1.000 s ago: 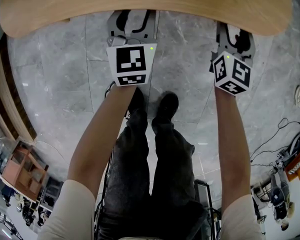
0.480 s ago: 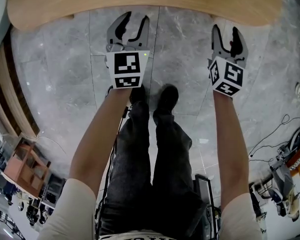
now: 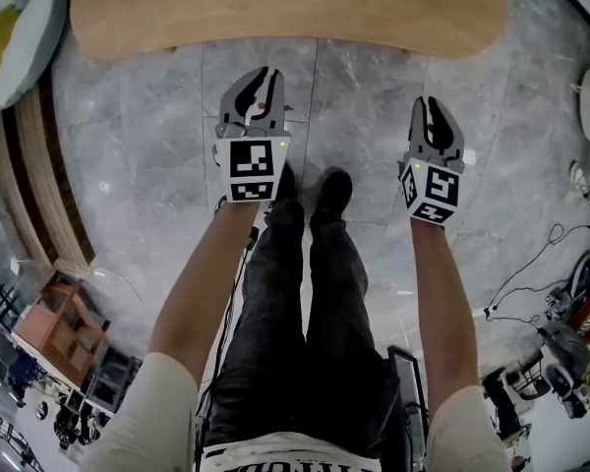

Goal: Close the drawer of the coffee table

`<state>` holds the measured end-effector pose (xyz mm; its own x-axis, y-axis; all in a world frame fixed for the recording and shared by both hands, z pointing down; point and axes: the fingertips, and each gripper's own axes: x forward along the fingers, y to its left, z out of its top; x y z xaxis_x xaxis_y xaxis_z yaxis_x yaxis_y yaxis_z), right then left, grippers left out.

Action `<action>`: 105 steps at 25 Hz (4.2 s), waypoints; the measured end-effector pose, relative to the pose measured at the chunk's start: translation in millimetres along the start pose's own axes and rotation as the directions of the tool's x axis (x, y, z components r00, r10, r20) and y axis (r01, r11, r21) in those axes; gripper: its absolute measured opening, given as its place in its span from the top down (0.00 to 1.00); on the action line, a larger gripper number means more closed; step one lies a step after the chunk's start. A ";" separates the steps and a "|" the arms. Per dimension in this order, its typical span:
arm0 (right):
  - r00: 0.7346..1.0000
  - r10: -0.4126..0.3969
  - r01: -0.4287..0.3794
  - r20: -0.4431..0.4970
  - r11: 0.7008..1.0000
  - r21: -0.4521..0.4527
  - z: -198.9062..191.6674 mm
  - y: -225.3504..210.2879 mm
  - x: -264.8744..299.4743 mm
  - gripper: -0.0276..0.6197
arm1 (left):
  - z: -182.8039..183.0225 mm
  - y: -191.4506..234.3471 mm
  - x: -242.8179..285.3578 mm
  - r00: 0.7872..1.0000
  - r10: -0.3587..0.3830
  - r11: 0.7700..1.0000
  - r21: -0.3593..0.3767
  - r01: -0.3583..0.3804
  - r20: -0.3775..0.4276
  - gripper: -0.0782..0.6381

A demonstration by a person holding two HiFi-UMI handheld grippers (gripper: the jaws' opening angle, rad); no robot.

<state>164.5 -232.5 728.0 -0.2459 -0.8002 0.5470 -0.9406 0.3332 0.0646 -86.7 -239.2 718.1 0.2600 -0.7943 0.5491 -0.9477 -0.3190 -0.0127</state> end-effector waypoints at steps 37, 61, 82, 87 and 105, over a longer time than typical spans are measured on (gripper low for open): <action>0.994 0.068 -0.079 0.080 0.988 0.135 266.8 -41.4 -288.5 0.92 | 285.3 -49.0 -272.7 0.990 -0.083 0.993 -0.078 0.092 0.113 0.86; 0.941 0.041 -0.051 0.337 0.998 0.022 437.7 -43.0 -414.0 0.92 | 428.0 -13.7 -415.6 0.945 -0.080 0.996 0.052 0.067 0.316 0.86; 0.931 0.029 -0.019 0.364 0.999 -0.031 456.9 -36.6 -442.3 0.93 | 449.6 19.4 -439.4 0.927 -0.078 0.996 0.066 0.057 0.368 0.86; 0.930 0.021 -0.013 0.367 1.000 -0.025 457.5 -38.1 -442.4 0.93 | 450.5 19.4 -435.8 0.923 -0.087 0.996 0.067 0.067 0.374 0.86; 0.928 0.023 -0.018 0.371 1.000 -0.018 464.1 -45.2 -440.7 0.93 | 457.2 16.3 -427.8 0.921 -0.094 0.995 0.063 0.076 0.378 0.86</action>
